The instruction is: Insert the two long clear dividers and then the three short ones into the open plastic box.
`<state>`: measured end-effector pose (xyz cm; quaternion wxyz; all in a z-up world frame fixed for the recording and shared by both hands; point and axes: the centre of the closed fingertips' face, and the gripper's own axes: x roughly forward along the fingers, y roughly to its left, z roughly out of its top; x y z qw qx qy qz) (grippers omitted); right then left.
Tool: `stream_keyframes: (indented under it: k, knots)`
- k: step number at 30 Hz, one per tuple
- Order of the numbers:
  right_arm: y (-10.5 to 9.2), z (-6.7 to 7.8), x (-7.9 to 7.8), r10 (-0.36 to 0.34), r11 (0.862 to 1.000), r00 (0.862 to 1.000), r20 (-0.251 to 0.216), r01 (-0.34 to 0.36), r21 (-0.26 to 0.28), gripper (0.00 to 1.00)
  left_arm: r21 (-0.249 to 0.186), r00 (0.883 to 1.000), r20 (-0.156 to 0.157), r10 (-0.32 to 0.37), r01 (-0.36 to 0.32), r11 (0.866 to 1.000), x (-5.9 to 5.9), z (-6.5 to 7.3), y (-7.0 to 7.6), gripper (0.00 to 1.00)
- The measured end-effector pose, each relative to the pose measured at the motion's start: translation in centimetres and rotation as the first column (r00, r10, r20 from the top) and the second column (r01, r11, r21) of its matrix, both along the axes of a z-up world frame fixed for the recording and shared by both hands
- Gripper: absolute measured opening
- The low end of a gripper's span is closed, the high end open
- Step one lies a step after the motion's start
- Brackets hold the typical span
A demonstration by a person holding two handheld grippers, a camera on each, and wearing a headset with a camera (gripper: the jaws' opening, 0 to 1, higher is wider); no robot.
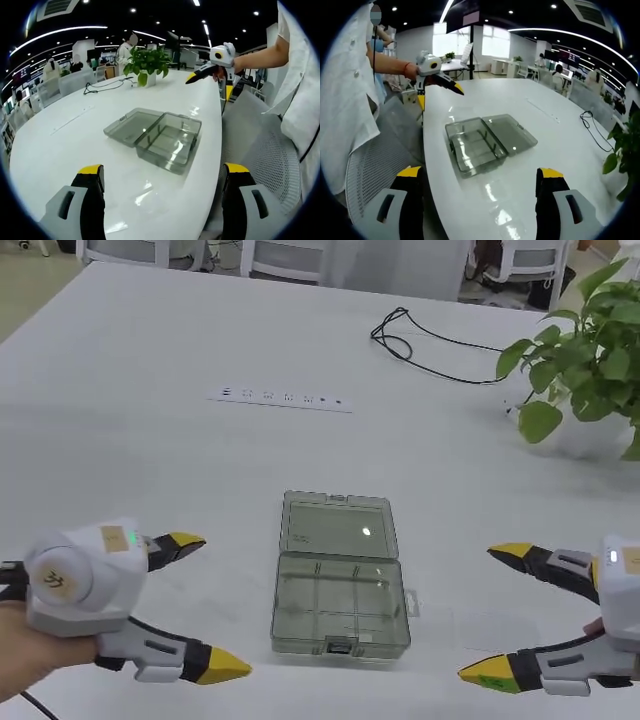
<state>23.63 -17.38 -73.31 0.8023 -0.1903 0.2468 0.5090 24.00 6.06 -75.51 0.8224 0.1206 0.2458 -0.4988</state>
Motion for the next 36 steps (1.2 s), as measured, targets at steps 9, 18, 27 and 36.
stream_keyframes:
  k: [9, 18, 27, 36]
  knots:
    - [0.0, 0.0, 0.1, -0.012, 1.0, 1.0, -0.003, 0.012, 0.01, 0.93, 0.019, 0.999, -0.011, 0.044, -0.044, 0.999, 1.1, -0.3, 0.9, 1.0]
    - [-0.1, -0.2, 0.0, -0.023, 1.0, 1.0, -0.005, 0.023, 0.02, 0.93, 0.065, 0.987, -0.059, 0.153, -0.149, 0.987, 2.8, -1.7, 3.7, 0.96]
    - [-0.3, -0.2, 0.1, -0.036, 0.999, 0.999, -0.005, 0.036, 0.03, 0.92, 0.14, 0.956, -0.119, 0.27, -0.253, 0.957, 4.2, -3.3, 6.3, 0.86]
    - [-0.4, -0.3, 0.1, -0.048, 0.998, 0.999, -0.01, 0.048, 0.036, 0.91, 0.225, 0.916, -0.161, 0.367, -0.329, 0.917, 5.0, -5.0, 8.3, 0.71]
